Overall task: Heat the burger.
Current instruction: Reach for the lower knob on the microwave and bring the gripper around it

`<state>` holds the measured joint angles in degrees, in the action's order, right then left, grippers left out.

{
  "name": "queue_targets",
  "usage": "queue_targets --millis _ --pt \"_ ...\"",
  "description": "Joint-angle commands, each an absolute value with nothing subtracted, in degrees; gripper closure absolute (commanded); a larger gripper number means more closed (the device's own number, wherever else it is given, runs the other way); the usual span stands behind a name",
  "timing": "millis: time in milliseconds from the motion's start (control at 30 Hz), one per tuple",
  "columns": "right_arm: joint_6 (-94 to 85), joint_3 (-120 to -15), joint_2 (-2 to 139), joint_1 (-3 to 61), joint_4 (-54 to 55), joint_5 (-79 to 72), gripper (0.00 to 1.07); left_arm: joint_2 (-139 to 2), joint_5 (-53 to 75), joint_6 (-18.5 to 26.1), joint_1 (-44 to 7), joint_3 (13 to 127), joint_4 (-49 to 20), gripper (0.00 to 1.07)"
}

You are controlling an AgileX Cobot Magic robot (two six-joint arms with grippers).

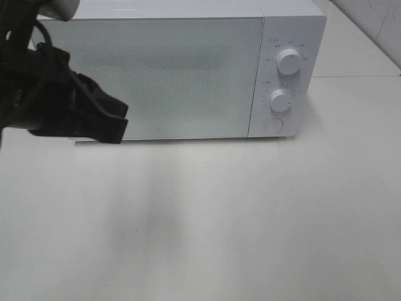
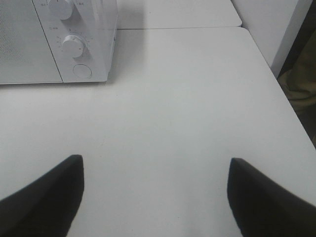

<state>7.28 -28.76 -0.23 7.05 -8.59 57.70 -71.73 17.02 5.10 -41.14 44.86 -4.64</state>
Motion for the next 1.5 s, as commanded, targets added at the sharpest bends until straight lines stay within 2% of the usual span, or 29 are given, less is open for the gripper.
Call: queue_targets --millis 33,100,133,167,200,233,267,300,433,500,533,567,600,633,667,700,733,800,833,900,967,1000,1033,1100,1200,1400,1500 --pt "7.2 -28.8 -1.9 6.8 -8.6 57.3 0.32 -68.9 24.4 3.4 -41.5 44.9 -5.2 1.01" --pt "7.2 -28.8 -1.9 6.8 -8.6 57.3 0.32 -66.5 31.0 3.0 -41.1 44.9 -5.2 0.81" --pt "7.2 -28.8 -1.9 6.8 -8.6 57.3 0.32 -66.5 31.0 3.0 -41.1 44.9 -5.2 0.81" --pt "7.2 -28.8 -1.9 6.8 -8.6 57.3 0.32 -65.5 34.5 3.0 -41.1 44.9 -4.6 0.55" --pt "7.2 -28.8 -1.9 6.8 -8.6 57.3 0.32 -65.1 35.4 3.2 -41.1 44.9 -3.7 0.41" --pt "7.2 -28.8 -1.9 6.8 -8.6 57.3 0.32 -65.1 35.4 3.2 -41.1 44.9 -3.7 0.41" --pt "7.2 -28.8 -1.9 6.8 -8.6 57.3 0.32 -64.5 37.1 3.3 -41.1 44.9 -0.9 0.08" --pt "7.2 -28.8 -1.9 6.8 -8.6 57.3 0.32 -64.4 37.9 3.2 -41.1 44.9 0.5 0.01" --pt "7.2 -28.8 -1.9 6.8 -8.6 57.3 0.32 -63.7 40.2 3.1 -39.7 44.9 3.2 0.01" --pt "7.2 -28.8 -1.9 6.8 -8.6 57.3 0.32 -63.1 42.8 3.4 -35.1 44.9 2.3 0.01" --pt "7.2 -28.8 -1.9 6.8 -8.6 57.3 0.32 -63.1 42.8 3.4 -35.1 44.9 2.3 0.01" --pt "7.2 -28.8 -1.9 6.8 -8.6 57.3 0.32 -62.6 44.6 4.7 -30.5 44.9 0.7 0.01" --pt "7.2 -28.8 -1.9 6.8 -8.6 57.3 0.32 -62.3 45.7 5.7 -28.0 44.9 0.0 0.01" --pt "7.2 -28.8 -1.9 6.8 -8.6 57.3 0.32 -62.3 45.7 5.7 -28.0 44.9 0.0 0.01" --pt "7.2 -28.8 -1.9 6.8 -8.6 57.3 0.32 -61.8 47.6 8.0 -23.0 44.9 -1.8 0.01" --pt "7.2 -28.8 -1.9 6.8 -8.6 57.3 0.32 -61.7 48.5 9.0 -20.6 44.9 -2.2 0.01" --pt "7.2 -28.8 -1.9 6.8 -8.6 57.3 0.32 -61.7 48.5 9.0 -20.6 44.9 -2.2 0.01" --pt "7.2 -28.8 -1.9 6.8 -8.6 57.3 0.32 -61.1 51.2 12.7 -10.1 44.9 -4.4 0.01" --pt "7.2 -28.8 -1.9 6.8 -8.6 57.3 0.32 -61.1 51.2 12.7 -10.1 44.9 -4.4 0.01" --pt "7.2 -28.8 -1.9 6.8 -8.6 57.3 0.32 -61.1 52.0 12.6 -5.0 44.9 -5.0 0.01" --pt "7.2 -28.8 -1.9 6.8 -8.6 57.3 0.32 -61.1 52.0 12.6 -3.7 44.9 -4.9 0.01" --pt "7.2 -28.8 -1.9 6.8 -8.6 57.3 0.32 -61.1 52.3 12.6 -0.8 44.9 -4.5 0.01" --pt "7.2 -28.8 -1.9 6.8 -8.6 57.3 0.32 -61.1 52.3 12.6 -0.8 44.9 -4.5 0.01" --pt "7.2 -28.8 -1.9 6.8 -8.6 57.3 0.32 -61.1 54.2 12.5 2.7 44.9 -5.0 0.01" --pt "7.2 -28.8 -1.9 6.8 -8.6 57.3 0.32 -60.8 55.9 12.2 4.0 44.7 -5.2 0.01" --pt "7.2 -28.8 -1.9 6.8 -8.6 57.3 0.32 -58.1 56.3 12.1 4.0 42.2 -5.6 0.01" --pt "7.2 -28.8 -1.9 6.8 -8.6 57.3 0.32 -51.1 56.1 12.1 4.0 37.5 -5.6 0.02"
